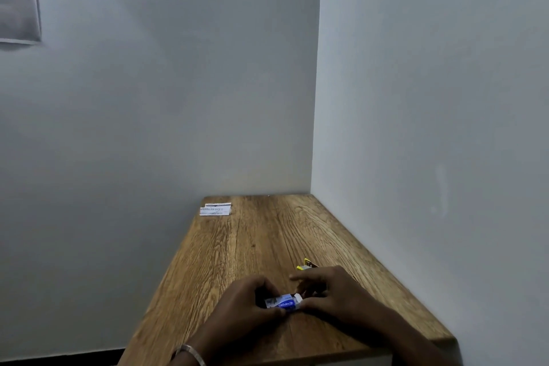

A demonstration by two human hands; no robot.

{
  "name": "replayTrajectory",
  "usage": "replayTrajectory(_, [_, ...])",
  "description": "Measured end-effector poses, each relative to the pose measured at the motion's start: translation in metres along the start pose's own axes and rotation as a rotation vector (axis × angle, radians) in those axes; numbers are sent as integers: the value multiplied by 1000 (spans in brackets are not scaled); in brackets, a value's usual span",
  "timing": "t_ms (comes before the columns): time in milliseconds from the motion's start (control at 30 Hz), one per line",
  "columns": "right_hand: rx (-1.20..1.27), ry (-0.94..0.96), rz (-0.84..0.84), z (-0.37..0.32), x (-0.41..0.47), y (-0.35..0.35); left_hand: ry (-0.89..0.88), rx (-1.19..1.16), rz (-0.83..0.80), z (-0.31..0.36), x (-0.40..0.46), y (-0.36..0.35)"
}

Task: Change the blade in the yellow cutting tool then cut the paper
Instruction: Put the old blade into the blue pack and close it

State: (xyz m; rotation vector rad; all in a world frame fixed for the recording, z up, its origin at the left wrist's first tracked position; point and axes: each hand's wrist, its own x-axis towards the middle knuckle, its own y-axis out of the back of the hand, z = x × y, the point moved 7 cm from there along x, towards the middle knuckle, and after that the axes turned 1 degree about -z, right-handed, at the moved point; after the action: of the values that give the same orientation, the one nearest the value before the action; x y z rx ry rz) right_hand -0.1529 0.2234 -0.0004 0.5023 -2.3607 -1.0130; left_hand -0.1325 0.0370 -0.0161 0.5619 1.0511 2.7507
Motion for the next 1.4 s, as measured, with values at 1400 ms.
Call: replayTrajectory(1400, [119,-118,50,0,-1,-16,-73,42,33,8,-1,4])
